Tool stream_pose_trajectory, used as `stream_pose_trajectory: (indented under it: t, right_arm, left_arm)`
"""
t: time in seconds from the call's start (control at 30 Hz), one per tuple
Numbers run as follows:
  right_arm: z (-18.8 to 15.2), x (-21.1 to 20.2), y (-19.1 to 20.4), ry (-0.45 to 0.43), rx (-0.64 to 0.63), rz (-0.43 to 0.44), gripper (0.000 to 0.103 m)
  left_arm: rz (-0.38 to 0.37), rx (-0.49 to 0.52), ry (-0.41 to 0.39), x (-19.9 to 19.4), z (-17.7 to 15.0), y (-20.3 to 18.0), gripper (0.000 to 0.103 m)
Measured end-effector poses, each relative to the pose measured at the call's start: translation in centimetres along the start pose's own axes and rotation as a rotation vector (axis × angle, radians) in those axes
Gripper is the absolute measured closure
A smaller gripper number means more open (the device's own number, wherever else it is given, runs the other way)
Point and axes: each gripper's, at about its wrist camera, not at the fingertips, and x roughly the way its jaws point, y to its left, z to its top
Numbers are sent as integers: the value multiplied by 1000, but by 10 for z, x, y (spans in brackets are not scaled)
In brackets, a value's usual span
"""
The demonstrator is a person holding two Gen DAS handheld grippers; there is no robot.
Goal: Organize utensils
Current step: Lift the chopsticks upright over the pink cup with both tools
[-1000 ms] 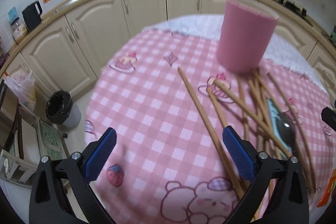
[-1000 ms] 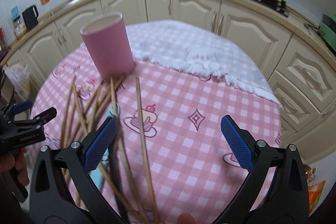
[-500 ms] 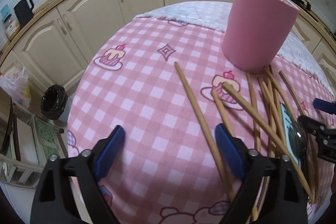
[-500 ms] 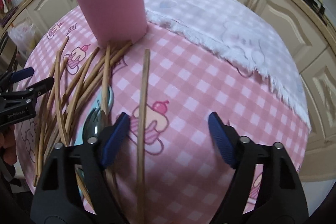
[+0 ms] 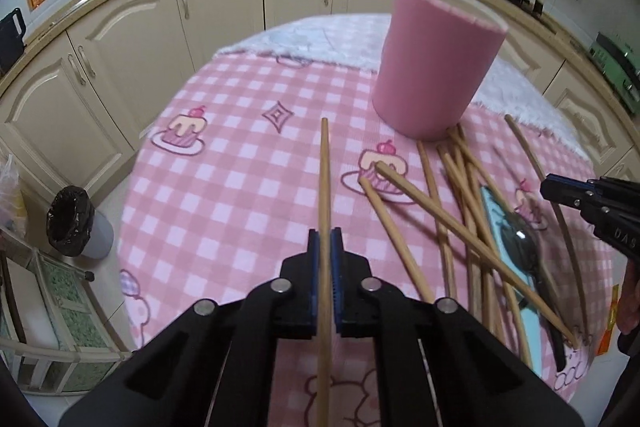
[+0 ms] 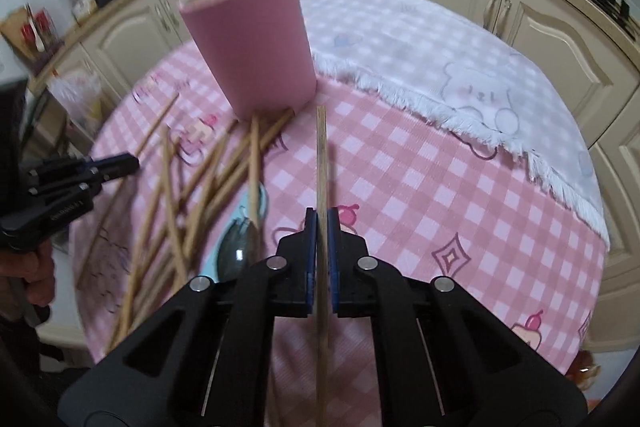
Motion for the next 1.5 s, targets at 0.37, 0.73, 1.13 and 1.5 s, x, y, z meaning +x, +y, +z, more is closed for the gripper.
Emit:
stream_pose_trajectory:
  t: [0.37,0.73,1.13,1.5]
  right_arm:
    - [19,-72,0,-328,87,135,97]
    - [63,-110,10,-518,82,194,97]
    - [161,-120,22,-761,89,179,97]
    - [181,-70,8,-719,104,126,97]
  left_arm:
    - [-99,-27,-332,-76,21,3,98]
    - [-199,30,-637,-117,82,-25,98]
    - [-283,4,-872,-109,166,-52,98]
    - [-275,-13,-841,-45,181,-58,98]
